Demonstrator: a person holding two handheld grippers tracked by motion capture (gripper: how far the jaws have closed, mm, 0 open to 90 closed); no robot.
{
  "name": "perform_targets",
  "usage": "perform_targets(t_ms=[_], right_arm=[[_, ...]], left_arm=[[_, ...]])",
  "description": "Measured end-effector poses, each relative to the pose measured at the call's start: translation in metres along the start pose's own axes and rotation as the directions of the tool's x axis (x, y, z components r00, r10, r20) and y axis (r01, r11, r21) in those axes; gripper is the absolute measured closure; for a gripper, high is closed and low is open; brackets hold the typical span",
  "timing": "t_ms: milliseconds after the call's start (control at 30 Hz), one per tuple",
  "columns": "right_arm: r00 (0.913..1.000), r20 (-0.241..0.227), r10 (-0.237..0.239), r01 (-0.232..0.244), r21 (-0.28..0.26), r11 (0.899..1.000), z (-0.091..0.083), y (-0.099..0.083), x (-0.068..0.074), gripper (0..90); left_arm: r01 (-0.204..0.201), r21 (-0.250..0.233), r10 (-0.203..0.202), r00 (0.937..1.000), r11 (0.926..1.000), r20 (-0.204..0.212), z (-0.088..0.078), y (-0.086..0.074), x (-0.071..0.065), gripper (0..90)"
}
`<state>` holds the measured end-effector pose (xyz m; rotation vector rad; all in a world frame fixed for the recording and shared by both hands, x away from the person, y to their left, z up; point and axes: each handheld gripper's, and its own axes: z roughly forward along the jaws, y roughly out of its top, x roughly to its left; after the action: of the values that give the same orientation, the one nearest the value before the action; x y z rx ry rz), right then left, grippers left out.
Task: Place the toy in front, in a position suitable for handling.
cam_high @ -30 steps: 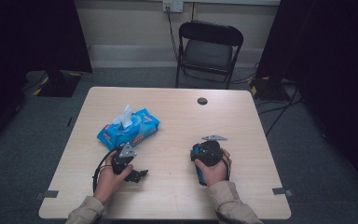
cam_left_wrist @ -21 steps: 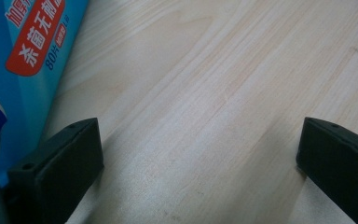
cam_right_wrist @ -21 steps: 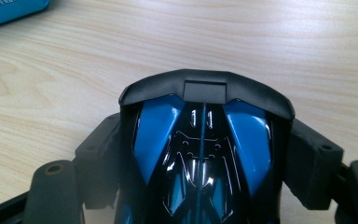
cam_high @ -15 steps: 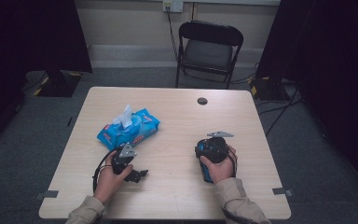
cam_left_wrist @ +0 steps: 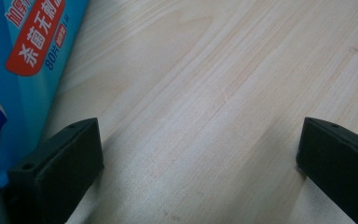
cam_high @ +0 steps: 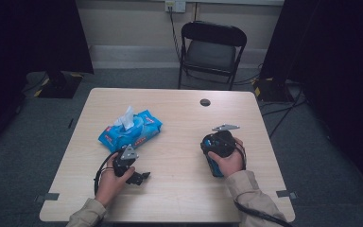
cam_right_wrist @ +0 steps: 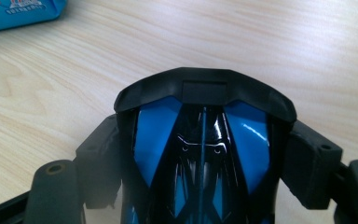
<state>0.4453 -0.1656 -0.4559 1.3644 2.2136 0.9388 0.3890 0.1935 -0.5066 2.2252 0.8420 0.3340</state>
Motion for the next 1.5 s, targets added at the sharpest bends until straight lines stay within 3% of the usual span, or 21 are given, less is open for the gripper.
perform_targets(t_ms=[300, 700, 1167, 1367, 1500], right_arm=[[0.9973, -0.057, -0.046, 0.045, -0.011, 0.999, 0.011, 0.008, 0.002, 24.8], [0.9958, -0.088, -0.024, 0.02, -0.048, 0.999, -0.006, 0.003, -0.001, 25.0], [0.9971, -0.076, -0.011, 0.003, -0.102, 0.995, -0.032, 0.009, -0.014, 25.1], [0.9975, -0.068, -0.021, 0.014, -0.098, 0.995, -0.032, 0.017, -0.018, 25.1], [0.9968, -0.075, -0.028, 0.022, -0.088, 0.996, -0.024, 0.023, -0.016, 25.1]], left_arm=[[0.001, -0.001, -0.001, 1.0, 1.0, 0.003, 0.0, 0.0, 0.0, 0.0], [0.001, -0.001, -0.001, 1.0, 1.0, 0.002, 0.0, 0.0, 0.0, 0.0], [0.001, -0.001, -0.001, 1.0, 1.0, 0.003, 0.0, 0.0, 0.0, 0.0], [0.001, 0.0, -0.001, 1.0, 1.0, 0.003, 0.0, 0.0, 0.0, 0.0], [0.001, -0.001, -0.001, 1.0, 1.0, 0.003, 0.0, 0.0, 0.0, 0.0]])
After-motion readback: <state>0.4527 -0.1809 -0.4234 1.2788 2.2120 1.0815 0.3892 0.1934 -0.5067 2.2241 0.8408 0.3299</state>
